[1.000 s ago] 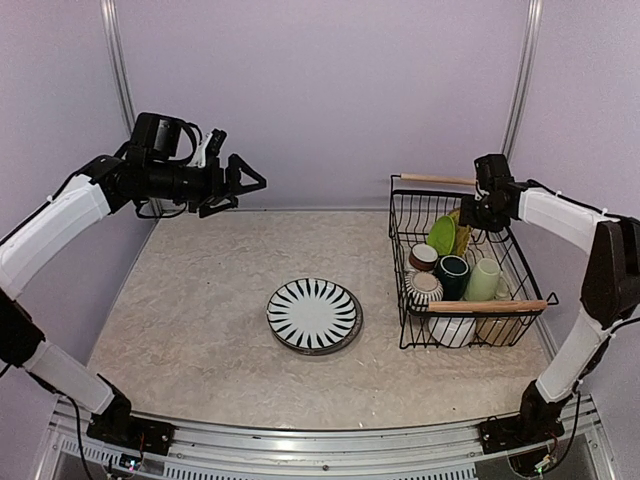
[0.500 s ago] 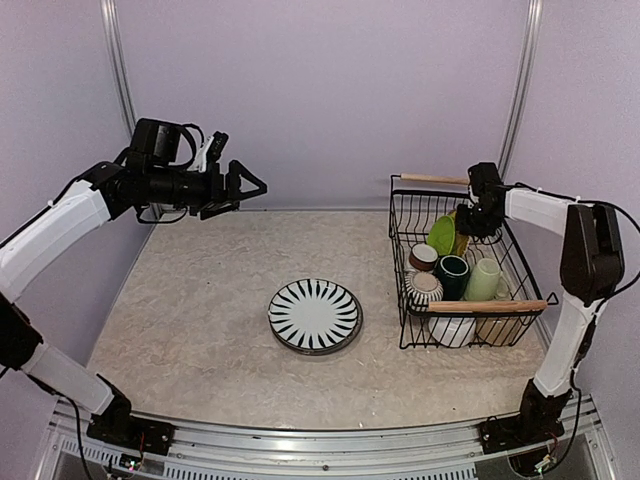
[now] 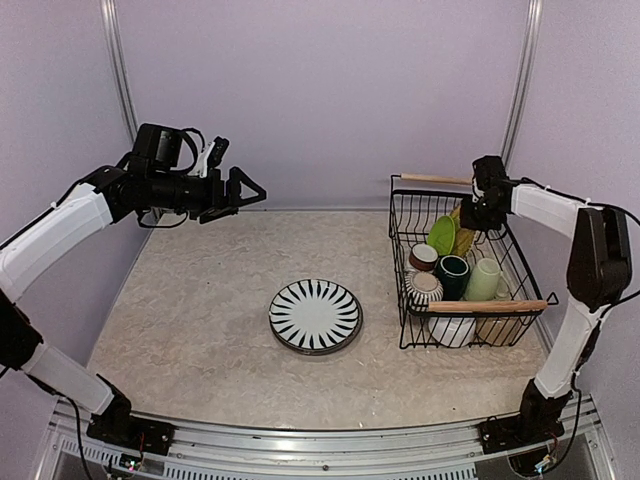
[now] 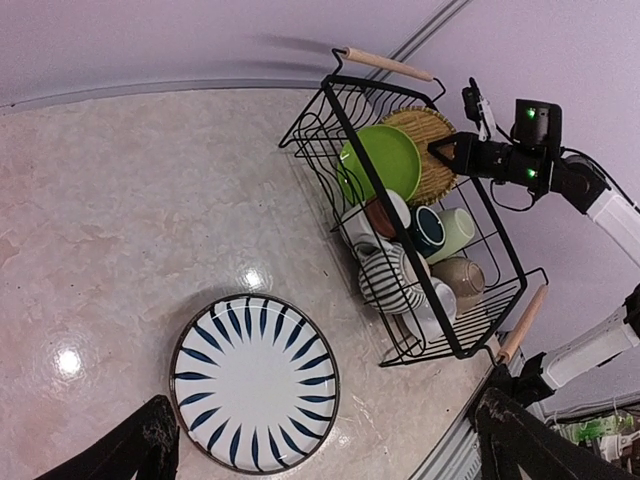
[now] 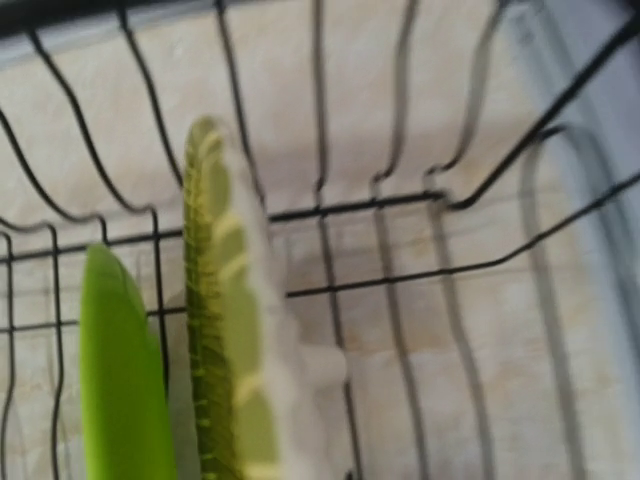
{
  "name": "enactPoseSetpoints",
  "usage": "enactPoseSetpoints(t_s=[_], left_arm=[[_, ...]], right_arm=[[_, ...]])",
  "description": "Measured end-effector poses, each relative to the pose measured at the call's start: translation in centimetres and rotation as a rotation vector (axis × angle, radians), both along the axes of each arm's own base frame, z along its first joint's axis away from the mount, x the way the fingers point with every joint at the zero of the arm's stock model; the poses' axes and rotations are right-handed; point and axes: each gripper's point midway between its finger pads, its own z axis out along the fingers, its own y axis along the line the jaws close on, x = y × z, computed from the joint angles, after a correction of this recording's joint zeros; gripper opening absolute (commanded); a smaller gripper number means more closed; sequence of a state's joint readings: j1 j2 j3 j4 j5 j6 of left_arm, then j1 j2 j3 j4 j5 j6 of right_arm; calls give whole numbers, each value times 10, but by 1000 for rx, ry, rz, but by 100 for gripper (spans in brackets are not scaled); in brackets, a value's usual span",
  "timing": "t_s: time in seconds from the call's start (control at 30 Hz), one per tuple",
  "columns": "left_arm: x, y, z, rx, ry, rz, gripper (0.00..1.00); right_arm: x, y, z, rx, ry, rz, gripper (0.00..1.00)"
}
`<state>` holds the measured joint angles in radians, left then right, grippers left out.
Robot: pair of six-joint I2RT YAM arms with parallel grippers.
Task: Unload the mixed dishes from the dish rack
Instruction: Grab the plate from the dish rack.
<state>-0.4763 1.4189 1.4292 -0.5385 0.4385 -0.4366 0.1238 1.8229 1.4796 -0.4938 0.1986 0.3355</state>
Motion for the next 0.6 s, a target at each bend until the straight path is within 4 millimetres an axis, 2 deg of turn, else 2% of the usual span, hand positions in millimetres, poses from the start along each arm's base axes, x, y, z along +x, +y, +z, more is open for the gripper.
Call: enactPoseSetpoints(t_s=[0.23,0.33,0.47,0.6], left_arm=[[0,-3,-4,-11,24,-18,99],[2,-5,-10,-13,47,-26,99],[3,-9,-18,-29,87,-41,99],[5,-13,-25,-54,135,-61,99]], right_arm=[[-26,-17,79,-43,-161,-56,0],[-48,-21,102,-38,-235,-72,0],[-80,-21,122,15,-331,-75,0],[-101,-3,143,168,-469,-13,0]])
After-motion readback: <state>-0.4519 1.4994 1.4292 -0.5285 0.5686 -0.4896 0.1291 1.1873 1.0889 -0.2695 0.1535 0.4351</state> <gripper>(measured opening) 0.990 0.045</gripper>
